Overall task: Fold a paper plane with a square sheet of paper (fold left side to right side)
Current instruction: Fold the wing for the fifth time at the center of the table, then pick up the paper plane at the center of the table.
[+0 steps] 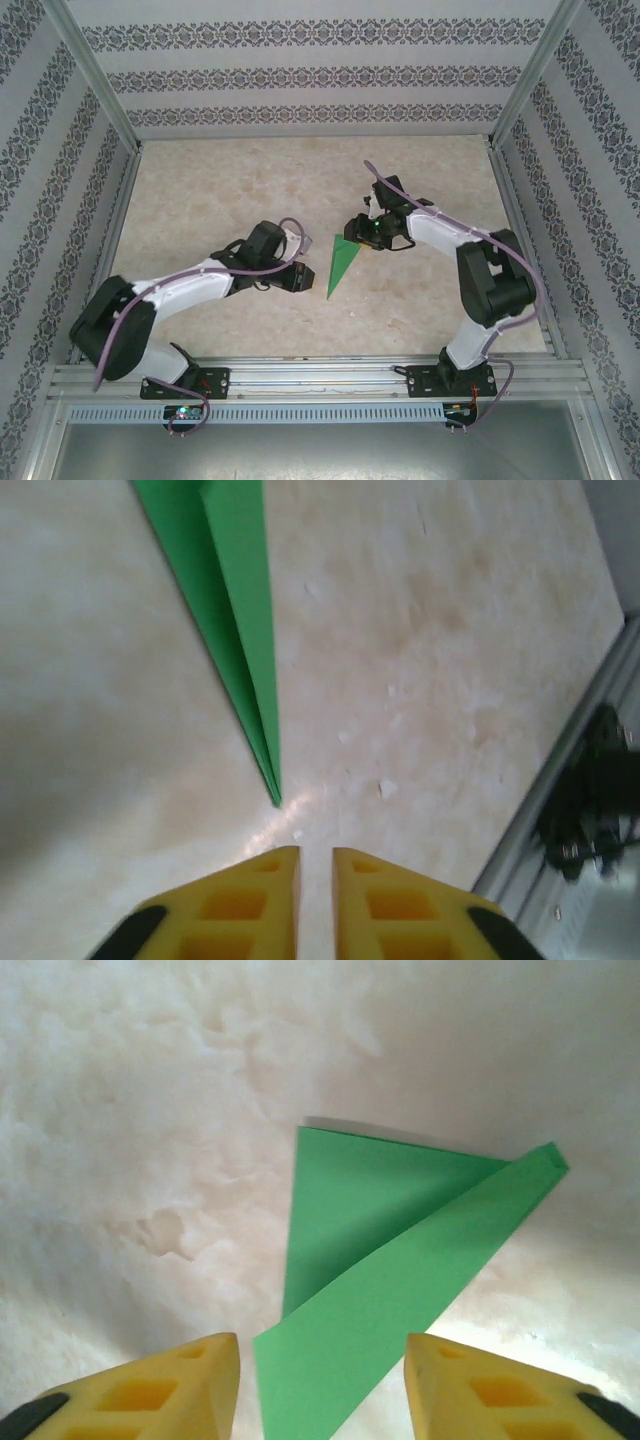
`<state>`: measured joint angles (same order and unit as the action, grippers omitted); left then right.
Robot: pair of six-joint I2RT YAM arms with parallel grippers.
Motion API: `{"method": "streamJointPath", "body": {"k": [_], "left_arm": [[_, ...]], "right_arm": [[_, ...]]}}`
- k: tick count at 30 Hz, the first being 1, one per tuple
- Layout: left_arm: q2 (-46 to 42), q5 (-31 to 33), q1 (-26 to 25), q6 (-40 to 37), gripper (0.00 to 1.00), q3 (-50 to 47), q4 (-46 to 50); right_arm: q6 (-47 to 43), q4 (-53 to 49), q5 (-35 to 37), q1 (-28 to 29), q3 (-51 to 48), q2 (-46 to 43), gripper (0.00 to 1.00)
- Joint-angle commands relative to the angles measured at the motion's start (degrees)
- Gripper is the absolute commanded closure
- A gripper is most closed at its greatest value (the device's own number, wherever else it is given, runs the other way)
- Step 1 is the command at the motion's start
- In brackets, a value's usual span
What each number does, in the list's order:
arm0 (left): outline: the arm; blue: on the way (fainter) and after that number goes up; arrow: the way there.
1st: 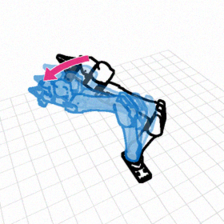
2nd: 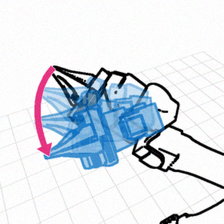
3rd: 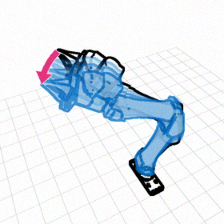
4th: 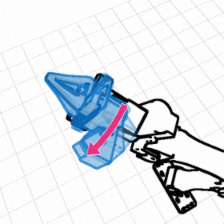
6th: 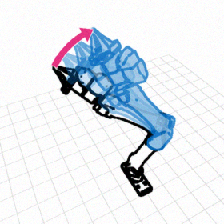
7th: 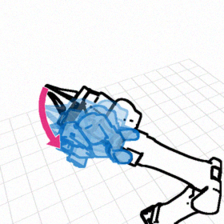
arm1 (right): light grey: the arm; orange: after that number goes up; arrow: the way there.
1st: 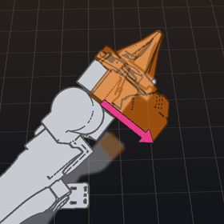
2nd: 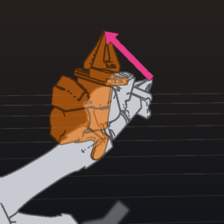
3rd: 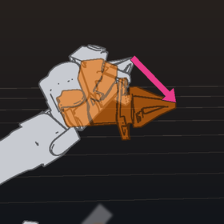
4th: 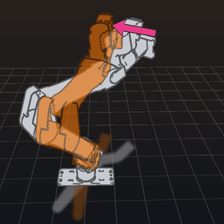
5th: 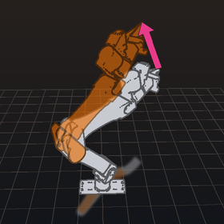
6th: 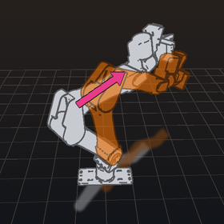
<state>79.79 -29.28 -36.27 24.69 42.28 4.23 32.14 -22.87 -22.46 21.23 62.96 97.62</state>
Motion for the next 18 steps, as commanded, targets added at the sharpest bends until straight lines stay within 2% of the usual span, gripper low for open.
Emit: {"method": "streamJointPath", "body": {"k": [1, 4, 7, 13, 18], "left_arm": [[-6.0, 14.38, 1.1, 1.37, 0.72, -2.77, -2.86], [-11.98, 22.04, 1.46, 1.24, 0.6, -5.69, -3.79], [-16.92, 26.76, 1.97, 0.92, 0.49, -8.54, -4.92], [-21.81, 29.78, 2.74, 1.28, 0.32, -12.52, -6.25], [-23.59, 29.85, 3.22, 1.21, 0.19, -14.27, -6.45]], "right_arm": [[0.08, -5.07, 9.27, 3.39, 0.18, -3.39, 0.48], [3.32, -7.37, 15.95, 6.55, -0.6, -4.87, 0.44], [7.51, -10.53, 22.4, 9.28, 0.34, -4.52, 0.41], [14.3, -17.29, 33.0, 15.3, 6.63, 0.24, 0.35], [16.7, -21.96, 36.34, 17.82, 13.1, 6.64, 0.33]]}}
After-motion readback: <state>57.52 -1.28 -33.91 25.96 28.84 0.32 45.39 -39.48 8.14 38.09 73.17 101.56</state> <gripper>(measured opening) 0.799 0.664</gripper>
